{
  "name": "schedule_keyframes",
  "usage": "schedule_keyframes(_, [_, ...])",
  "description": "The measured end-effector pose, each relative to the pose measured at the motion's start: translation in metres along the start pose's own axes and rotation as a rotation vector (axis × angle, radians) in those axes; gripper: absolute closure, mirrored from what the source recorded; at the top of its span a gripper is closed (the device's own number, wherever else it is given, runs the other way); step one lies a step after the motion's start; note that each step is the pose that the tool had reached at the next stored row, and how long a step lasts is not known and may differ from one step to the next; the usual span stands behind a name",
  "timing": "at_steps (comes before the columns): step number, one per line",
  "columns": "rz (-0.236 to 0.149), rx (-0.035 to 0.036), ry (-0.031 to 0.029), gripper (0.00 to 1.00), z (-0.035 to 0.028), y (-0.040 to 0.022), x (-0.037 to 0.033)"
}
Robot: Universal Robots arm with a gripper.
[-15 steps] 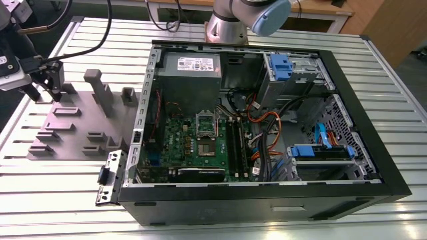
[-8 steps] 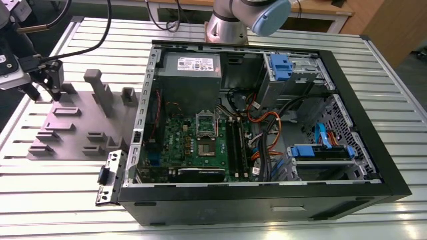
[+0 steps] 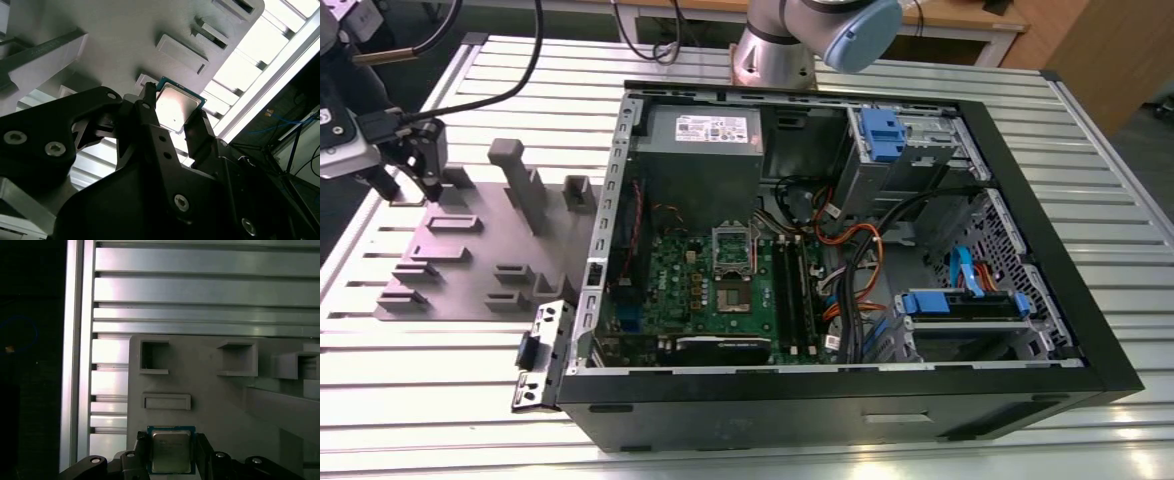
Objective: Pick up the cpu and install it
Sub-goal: 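Pick up the cpu and move it towards the insertion slot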
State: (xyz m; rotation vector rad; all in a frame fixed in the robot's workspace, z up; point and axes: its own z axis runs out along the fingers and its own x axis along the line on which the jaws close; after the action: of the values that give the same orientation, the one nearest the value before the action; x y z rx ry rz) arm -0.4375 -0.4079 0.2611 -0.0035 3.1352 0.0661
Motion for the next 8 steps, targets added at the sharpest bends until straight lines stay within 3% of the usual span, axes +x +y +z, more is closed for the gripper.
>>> schedule_keyframes(8, [0.0,0.0,0.0,0.53,-0.0015,0.0001,0.0])
